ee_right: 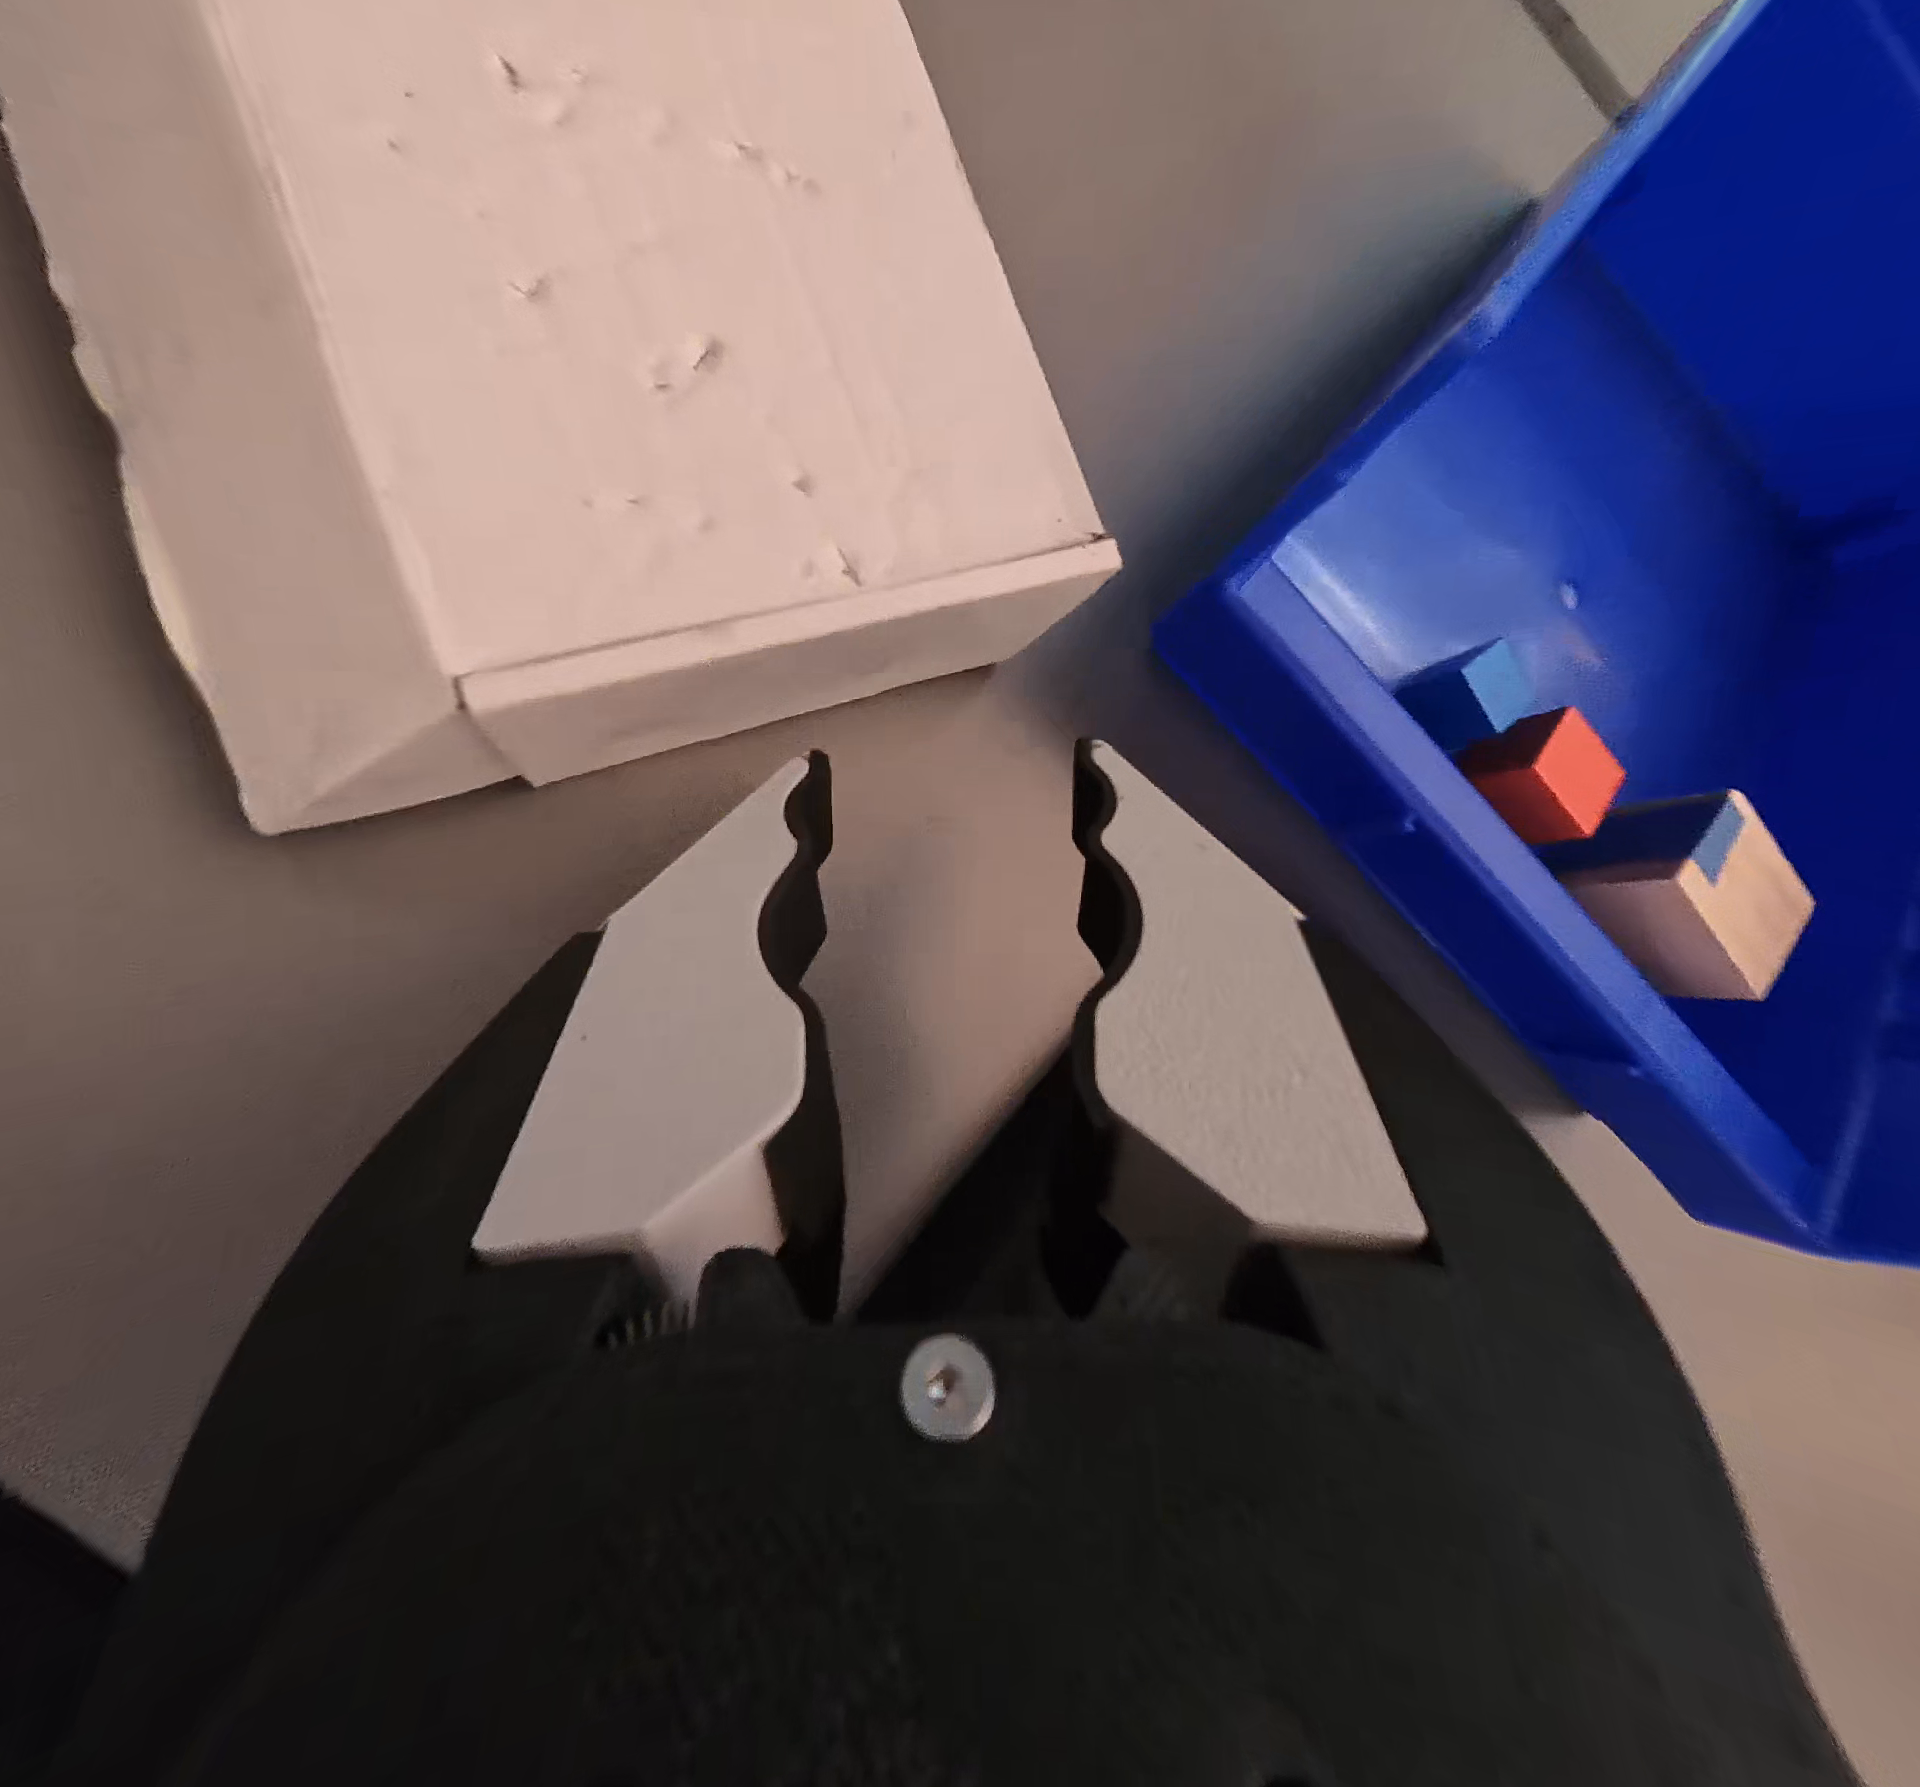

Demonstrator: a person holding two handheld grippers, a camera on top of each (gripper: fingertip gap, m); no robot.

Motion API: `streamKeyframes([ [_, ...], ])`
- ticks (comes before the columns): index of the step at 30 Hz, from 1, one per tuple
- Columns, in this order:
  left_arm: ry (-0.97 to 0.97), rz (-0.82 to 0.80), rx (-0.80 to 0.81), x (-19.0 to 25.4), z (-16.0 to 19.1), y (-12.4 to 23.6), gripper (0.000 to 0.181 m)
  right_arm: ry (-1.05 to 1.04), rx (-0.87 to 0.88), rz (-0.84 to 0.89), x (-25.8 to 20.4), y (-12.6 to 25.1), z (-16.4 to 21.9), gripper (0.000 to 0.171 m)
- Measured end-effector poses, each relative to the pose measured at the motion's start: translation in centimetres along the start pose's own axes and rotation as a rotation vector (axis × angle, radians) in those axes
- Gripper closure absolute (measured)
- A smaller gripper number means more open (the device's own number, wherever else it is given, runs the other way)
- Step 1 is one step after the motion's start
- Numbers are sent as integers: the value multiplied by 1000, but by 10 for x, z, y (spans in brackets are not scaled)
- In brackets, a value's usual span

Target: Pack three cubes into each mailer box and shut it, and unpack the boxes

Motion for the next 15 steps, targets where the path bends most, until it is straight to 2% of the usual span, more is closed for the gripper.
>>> streamKeyframes([
  [1, 4, 7, -4, -7, -3, -3, 123, -2, -6, -7, 0, -4, -1, 124],
  [4, -9, 46, -11, -21, -18, -16, 117, 4, -20, 12, 4, -14, -4, 126],
  [8, -9, 219, -74, -14, -25, -37, 112, 16, -4, -36, 0, -22, -14, 133],
  [10, -11, 247, -131, -10, -18, -41, 110, 48, -11, -42, -1, -28, -23, 148],
  [12, -9, 211, -189, -10, -4, -37, 121, 96, -15, -19, -1, -37, -35, 146],
  [15, -1, 171, -212, 2, 16, -22, 125, 127, -7, -16, -7, -52, -61, 143],
])
Point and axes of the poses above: each gripper's, where its closed fingertips meet, y back along the fingers, z out of its underside, x = y × z across the jaws, the point moved 2 cm from there along y, back along the fingers, and after that the axes turned 10 degrees about -x, right-handed, at the moved point
